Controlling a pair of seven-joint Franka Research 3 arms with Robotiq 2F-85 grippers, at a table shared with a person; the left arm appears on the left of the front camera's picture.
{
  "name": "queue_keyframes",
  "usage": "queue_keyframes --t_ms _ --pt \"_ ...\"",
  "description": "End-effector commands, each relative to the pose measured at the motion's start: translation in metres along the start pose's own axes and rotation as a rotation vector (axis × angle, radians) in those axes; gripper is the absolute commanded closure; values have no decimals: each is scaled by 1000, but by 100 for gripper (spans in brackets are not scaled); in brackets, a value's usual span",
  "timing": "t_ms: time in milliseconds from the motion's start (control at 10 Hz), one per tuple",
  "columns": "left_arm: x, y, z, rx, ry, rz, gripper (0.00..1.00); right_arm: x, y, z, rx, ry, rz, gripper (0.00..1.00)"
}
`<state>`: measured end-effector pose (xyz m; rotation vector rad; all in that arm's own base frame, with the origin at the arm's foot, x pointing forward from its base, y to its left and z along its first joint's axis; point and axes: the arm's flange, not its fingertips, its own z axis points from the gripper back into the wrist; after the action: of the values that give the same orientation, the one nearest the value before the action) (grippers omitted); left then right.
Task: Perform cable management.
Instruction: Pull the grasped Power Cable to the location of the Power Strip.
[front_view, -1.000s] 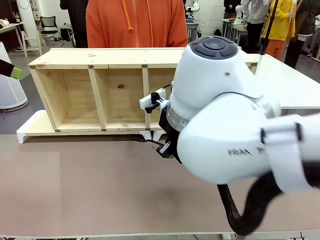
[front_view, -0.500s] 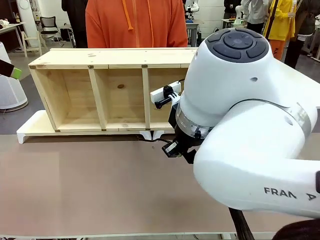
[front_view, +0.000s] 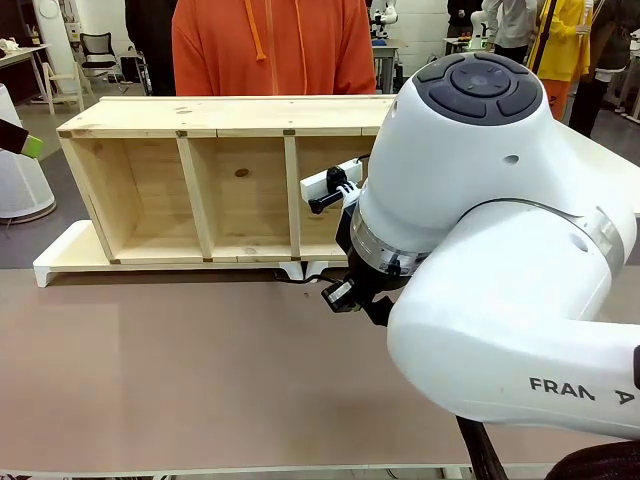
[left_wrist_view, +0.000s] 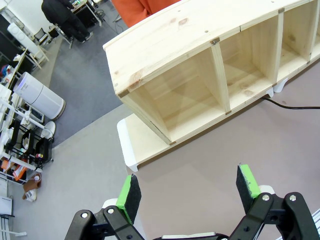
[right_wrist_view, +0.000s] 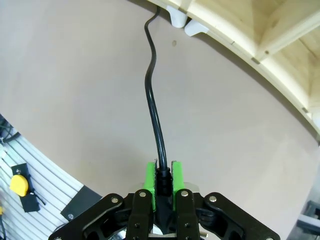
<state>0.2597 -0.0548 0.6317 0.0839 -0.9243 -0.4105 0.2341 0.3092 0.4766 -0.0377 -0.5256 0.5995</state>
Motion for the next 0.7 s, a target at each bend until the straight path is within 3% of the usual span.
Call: queue_keyframes --t_ms 0,500,600 --pt "2 0 -1 4 -10 -1 0 -1 0 2 -4 2 0 84" --pt "2 0 -1 4 -10 -1 0 0 0 0 0 0 0 84" --pt "2 0 -1 4 -10 -1 0 1 -18 7 -1 -9 -47 84"
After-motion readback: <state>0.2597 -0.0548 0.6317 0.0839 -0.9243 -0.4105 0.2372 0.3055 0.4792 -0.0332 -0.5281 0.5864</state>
